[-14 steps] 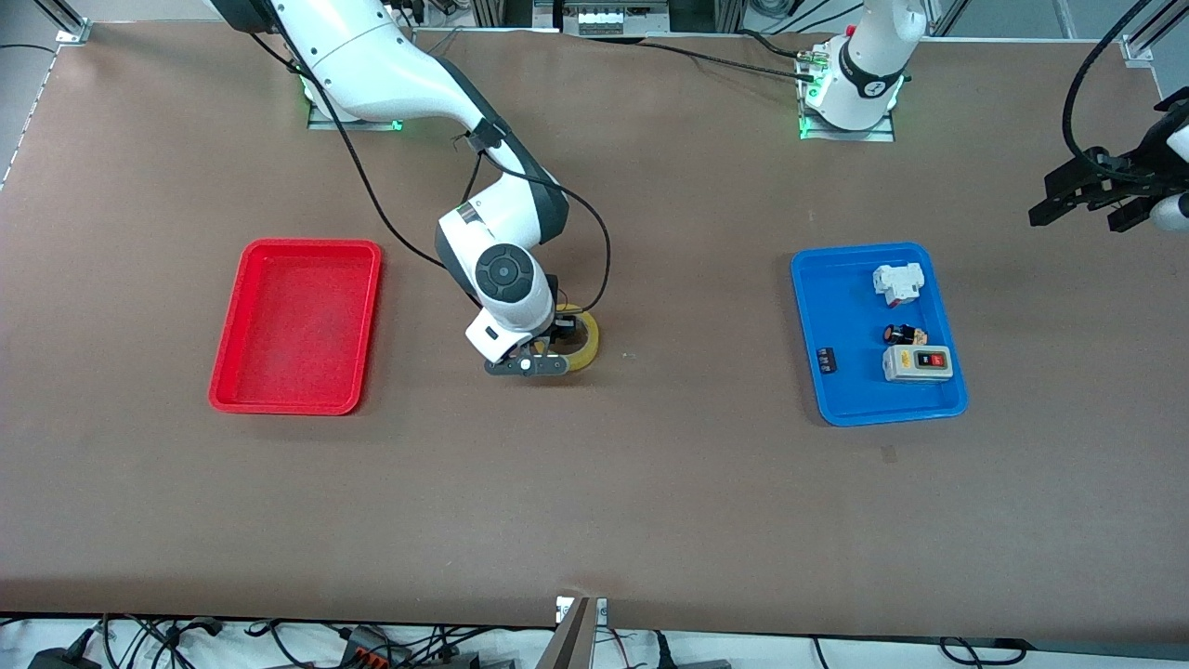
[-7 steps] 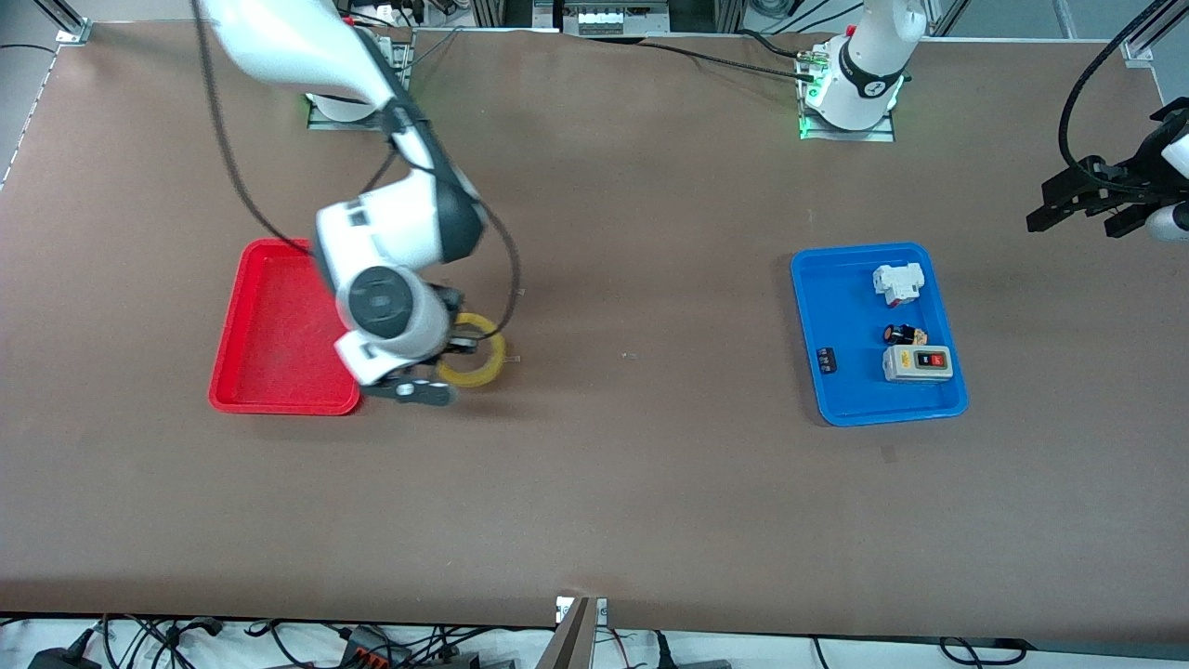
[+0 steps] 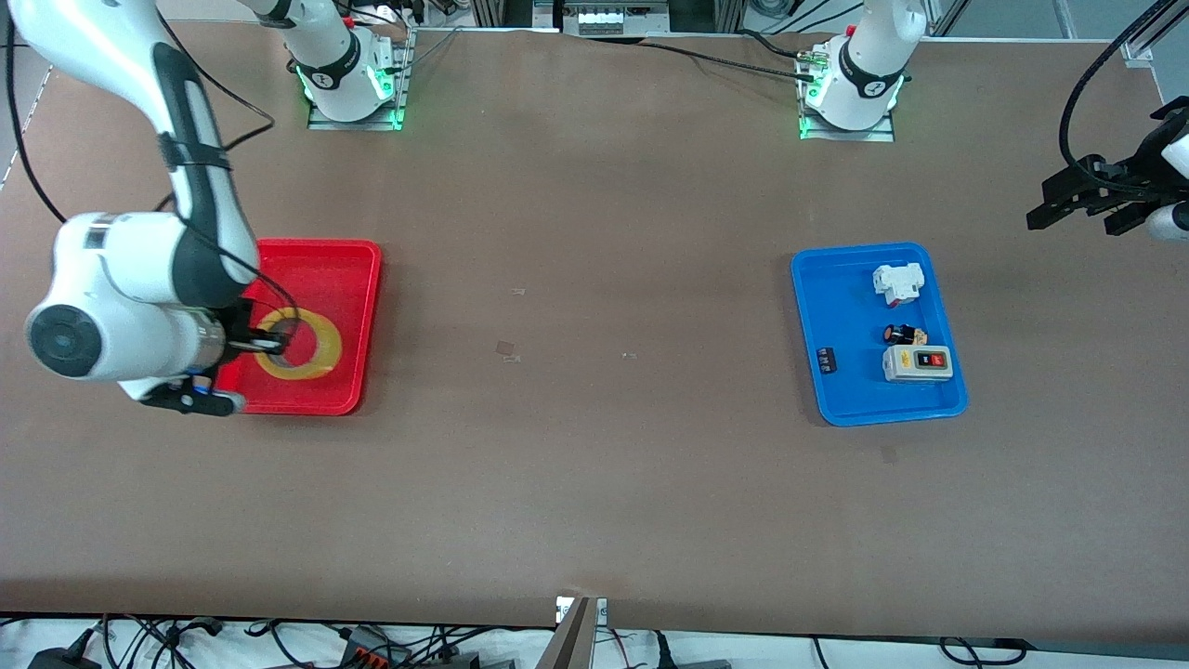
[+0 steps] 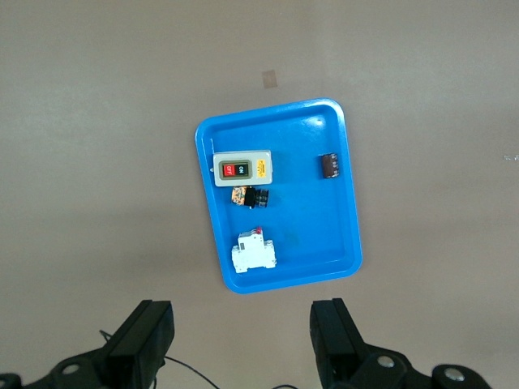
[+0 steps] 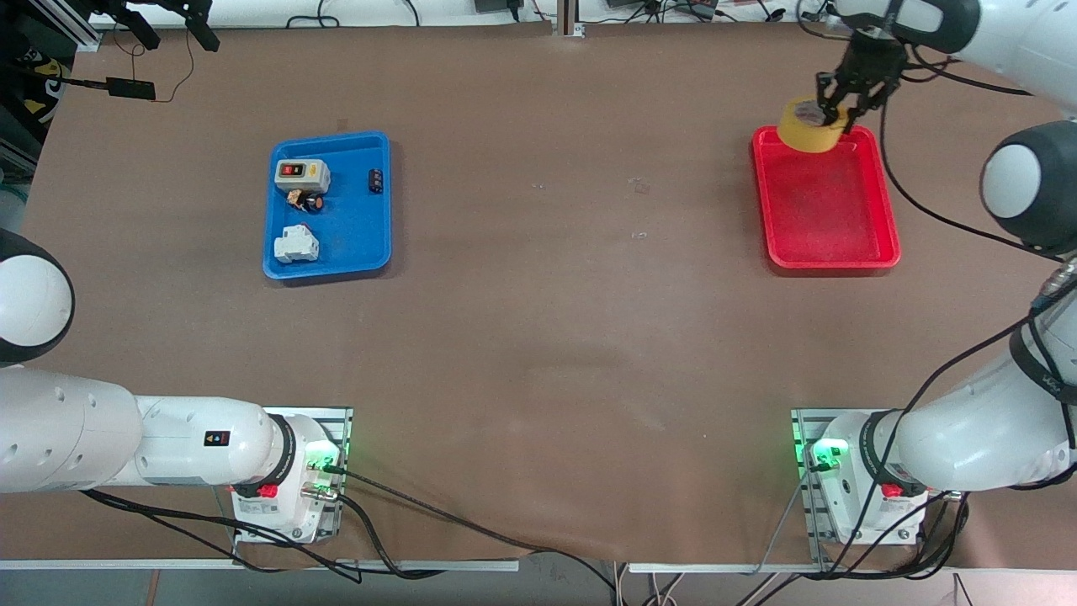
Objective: Place and move tape with both arms
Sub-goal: 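Carry the tape with the right gripper into the red tray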
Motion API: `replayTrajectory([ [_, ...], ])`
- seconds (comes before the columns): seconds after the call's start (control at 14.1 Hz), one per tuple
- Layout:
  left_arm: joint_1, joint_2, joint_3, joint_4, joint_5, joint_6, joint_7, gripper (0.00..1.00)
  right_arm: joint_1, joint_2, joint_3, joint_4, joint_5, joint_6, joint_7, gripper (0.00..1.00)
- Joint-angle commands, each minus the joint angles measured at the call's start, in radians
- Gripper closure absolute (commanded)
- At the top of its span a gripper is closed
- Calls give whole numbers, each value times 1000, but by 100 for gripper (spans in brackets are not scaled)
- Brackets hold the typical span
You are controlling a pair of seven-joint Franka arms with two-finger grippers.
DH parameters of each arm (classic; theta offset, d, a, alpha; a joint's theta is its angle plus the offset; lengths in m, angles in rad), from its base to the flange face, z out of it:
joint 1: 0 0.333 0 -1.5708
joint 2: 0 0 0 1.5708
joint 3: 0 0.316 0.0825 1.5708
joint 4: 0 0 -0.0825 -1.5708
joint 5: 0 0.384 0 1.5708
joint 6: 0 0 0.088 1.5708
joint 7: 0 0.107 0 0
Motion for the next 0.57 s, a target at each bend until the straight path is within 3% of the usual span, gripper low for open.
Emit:
replayTrajectory([
  [0.0, -1, -5, 2, 9, 13, -16, 5, 0, 1, -83, 18, -194, -16, 142, -8, 100],
  [0.28, -1, -5, 1, 9, 15, -18, 5, 0, -6, -85, 15, -419, -16, 467, -10, 100],
  [0.5, -1, -7, -1, 9, 13, -18, 5, 0, -17, -95, 0, -472, -16, 535, -11, 100],
])
